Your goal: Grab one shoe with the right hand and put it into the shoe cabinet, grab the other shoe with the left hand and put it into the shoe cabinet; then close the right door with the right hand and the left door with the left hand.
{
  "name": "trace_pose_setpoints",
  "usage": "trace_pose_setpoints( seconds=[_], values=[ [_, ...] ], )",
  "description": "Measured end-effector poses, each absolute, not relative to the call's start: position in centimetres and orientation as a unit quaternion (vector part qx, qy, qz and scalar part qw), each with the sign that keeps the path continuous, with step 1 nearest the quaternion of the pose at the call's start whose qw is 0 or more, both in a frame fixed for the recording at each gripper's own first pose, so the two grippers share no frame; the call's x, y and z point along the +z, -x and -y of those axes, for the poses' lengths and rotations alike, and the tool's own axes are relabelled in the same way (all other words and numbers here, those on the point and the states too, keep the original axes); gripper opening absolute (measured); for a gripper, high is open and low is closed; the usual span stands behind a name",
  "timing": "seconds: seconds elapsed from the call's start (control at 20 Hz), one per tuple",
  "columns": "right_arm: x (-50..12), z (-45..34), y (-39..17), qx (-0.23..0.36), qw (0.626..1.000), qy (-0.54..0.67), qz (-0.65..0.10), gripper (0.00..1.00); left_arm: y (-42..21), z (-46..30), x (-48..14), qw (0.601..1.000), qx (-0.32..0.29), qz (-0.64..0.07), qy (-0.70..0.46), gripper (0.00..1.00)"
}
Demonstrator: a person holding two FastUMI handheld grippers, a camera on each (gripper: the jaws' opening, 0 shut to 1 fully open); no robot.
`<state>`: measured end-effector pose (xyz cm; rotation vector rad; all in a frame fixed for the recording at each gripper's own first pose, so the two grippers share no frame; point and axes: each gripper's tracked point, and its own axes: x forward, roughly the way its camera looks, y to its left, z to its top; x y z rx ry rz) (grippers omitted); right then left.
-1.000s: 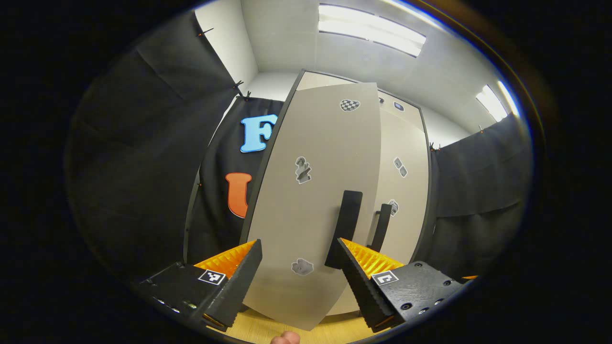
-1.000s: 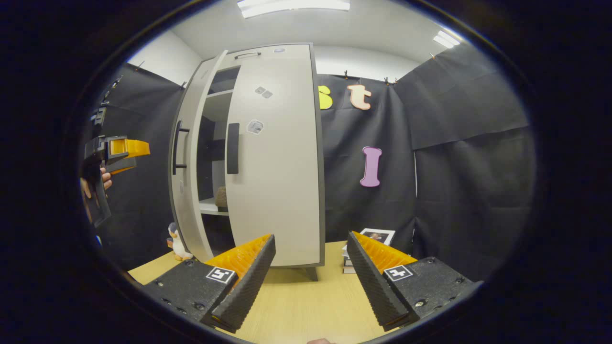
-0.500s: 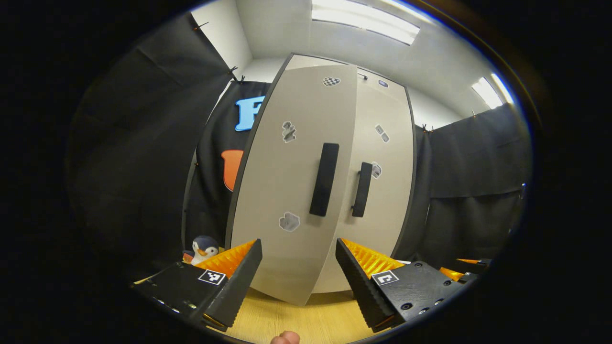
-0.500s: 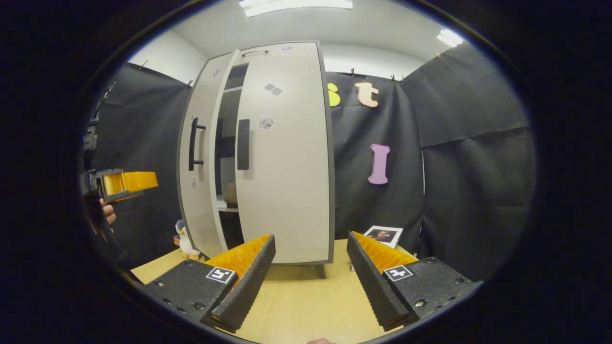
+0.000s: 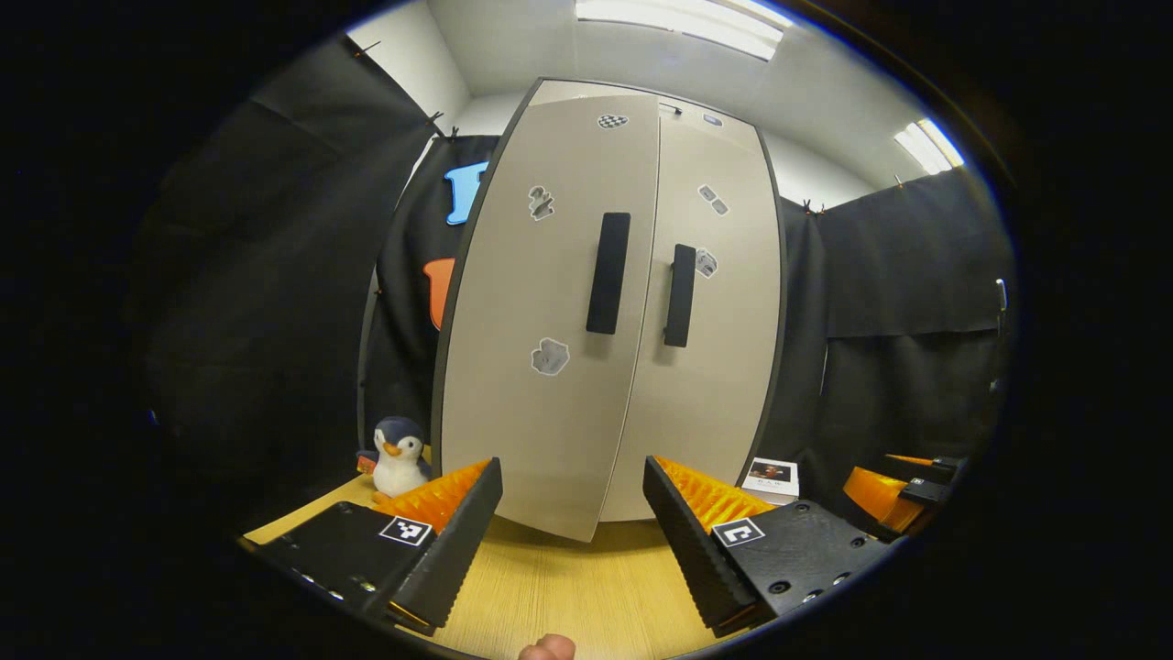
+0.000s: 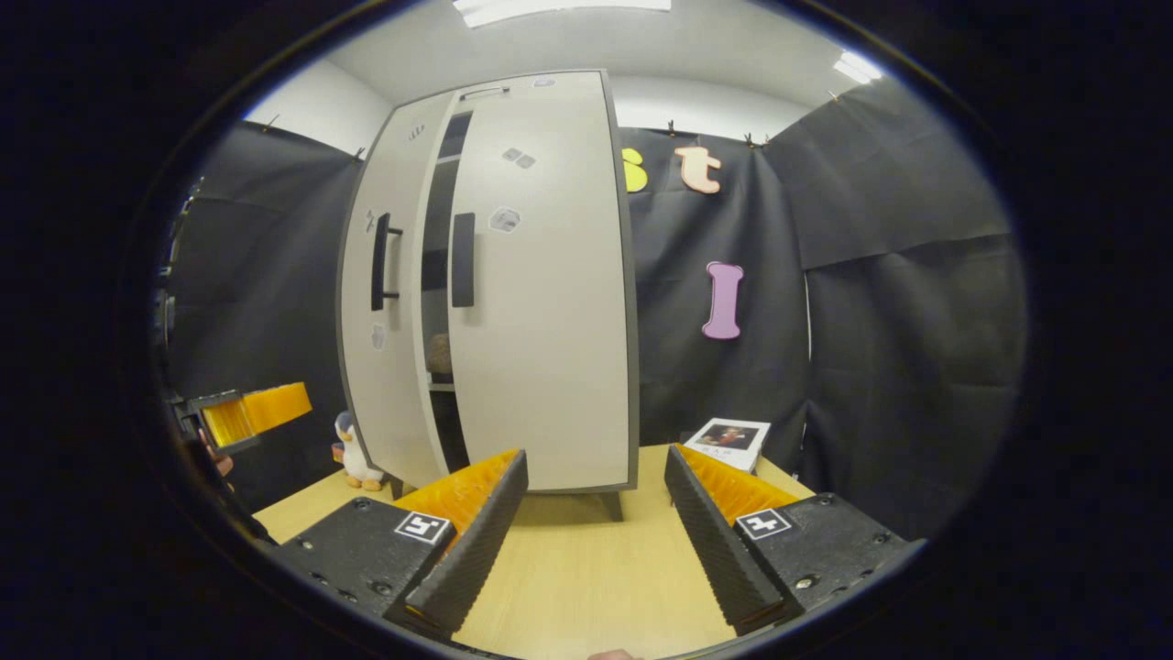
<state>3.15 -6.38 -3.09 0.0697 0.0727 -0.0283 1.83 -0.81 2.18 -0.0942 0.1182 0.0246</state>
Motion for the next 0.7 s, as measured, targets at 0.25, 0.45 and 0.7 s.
trace_pose_setpoints(
  seconds=[0.25,0.45,0.7],
  values=[
    [-3.9,6.3,-2.8,-0.016,0.998,-0.037,-0.042,0.99,0.0,2.1,0.8,0.996,0.008,-0.062,0.068,0.95],
    [-4.2,6.2,-2.6,-0.014,0.998,-0.038,-0.047,0.99,0.3,1.7,0.9,0.997,0.012,-0.047,0.062,0.95],
    [-4.4,5.7,-2.6,-0.011,0.998,-0.043,-0.047,0.99,0.2,1.5,1.4,0.997,0.014,-0.043,0.064,0.95]
  ],
)
